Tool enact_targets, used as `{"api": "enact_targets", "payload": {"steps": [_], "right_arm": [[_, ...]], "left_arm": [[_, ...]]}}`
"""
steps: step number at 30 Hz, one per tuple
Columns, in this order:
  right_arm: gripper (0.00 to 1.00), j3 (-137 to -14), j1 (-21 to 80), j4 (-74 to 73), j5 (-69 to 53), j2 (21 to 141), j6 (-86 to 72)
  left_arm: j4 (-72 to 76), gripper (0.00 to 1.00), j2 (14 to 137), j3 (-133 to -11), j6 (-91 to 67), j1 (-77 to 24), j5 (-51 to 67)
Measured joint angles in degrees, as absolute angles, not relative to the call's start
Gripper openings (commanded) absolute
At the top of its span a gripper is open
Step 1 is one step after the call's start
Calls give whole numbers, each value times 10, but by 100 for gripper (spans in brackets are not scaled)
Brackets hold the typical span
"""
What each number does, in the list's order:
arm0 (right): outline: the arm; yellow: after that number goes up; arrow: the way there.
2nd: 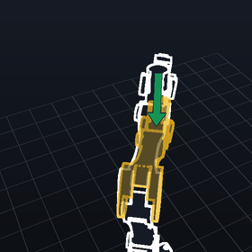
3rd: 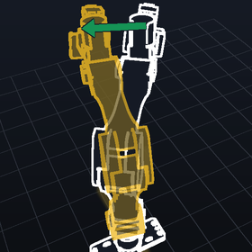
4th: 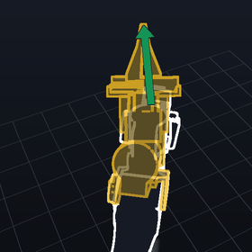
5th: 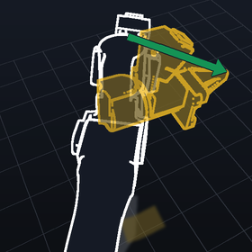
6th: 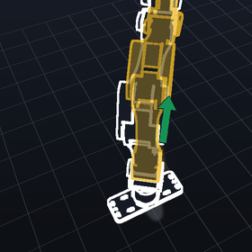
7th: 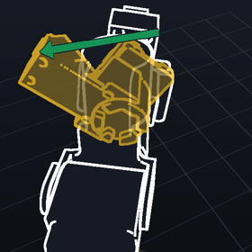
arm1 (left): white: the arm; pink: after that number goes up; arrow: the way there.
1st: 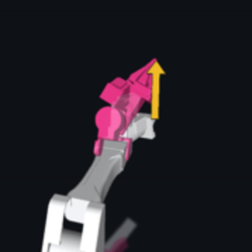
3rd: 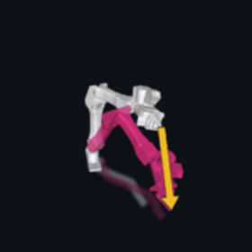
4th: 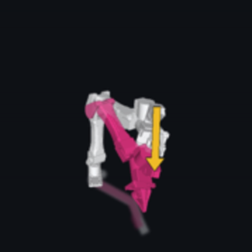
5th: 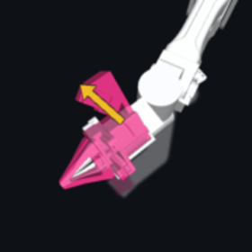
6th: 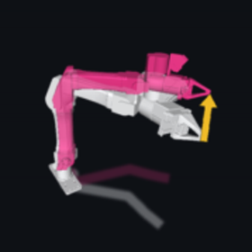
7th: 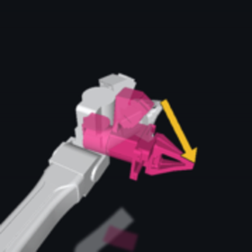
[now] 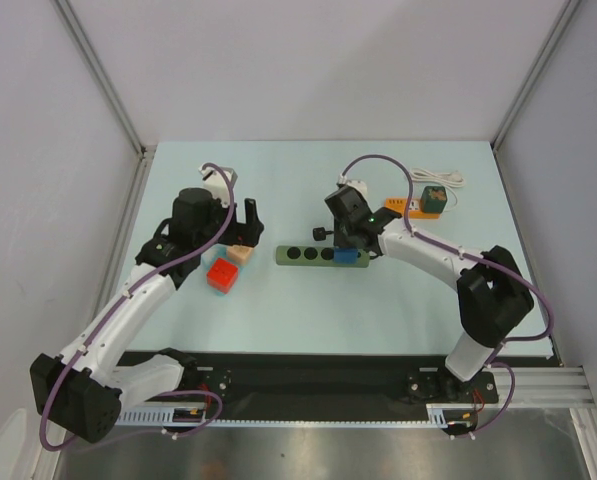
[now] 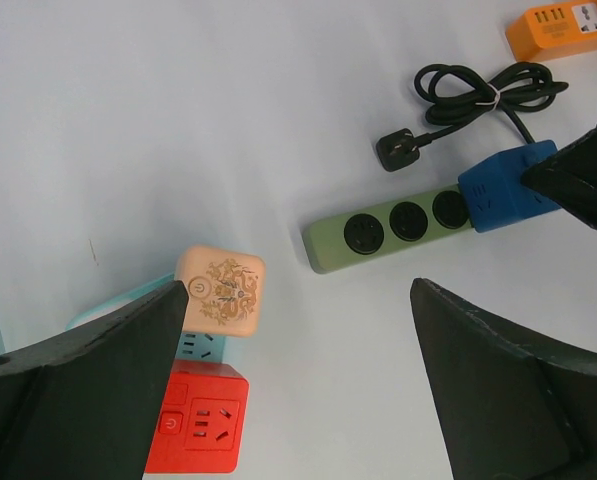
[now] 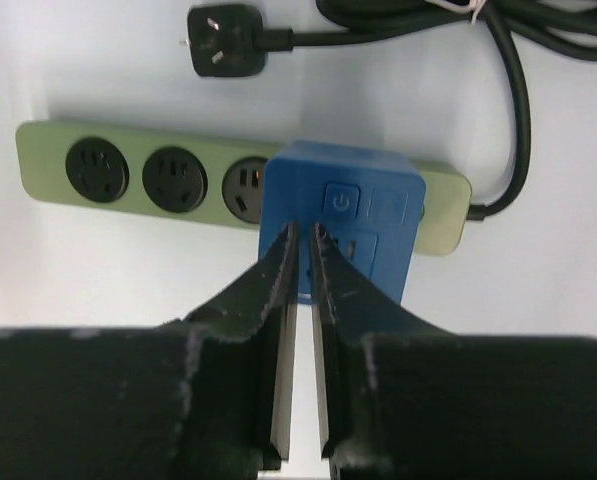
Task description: Insert the plug
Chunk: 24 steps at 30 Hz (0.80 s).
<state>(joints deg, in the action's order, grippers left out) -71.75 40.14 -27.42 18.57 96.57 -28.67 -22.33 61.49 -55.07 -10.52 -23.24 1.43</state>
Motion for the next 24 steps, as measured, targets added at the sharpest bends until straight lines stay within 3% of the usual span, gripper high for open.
{"api": "enact_targets", "payload": {"steps": [6,9,12,13,16,22,24], "right_arm": [[17,-727,398,-293,172,964,-280],[27,-739,397,-328,162,958,-270],[55,-755,397,-351,146,938,-260],[72,-758,397,-353,140,925,-256],[99,-761,394,-347,117,876,-241],[100,-762,372,-308,40,809,-213],[100,-762,361,-297,11,806,-205]], "left_arm": [[-235,100,616,-554,-122,-232,-14],[-264,100,630,-582,-158,-224,-56],[-290,99,655,-626,-199,-187,-84],[-296,97,661,-636,-214,-166,-92],[-320,95,668,-643,-258,-83,-122],[-345,97,702,-622,-280,-8,-216],[-346,90,748,-621,-279,15,-209]]}}
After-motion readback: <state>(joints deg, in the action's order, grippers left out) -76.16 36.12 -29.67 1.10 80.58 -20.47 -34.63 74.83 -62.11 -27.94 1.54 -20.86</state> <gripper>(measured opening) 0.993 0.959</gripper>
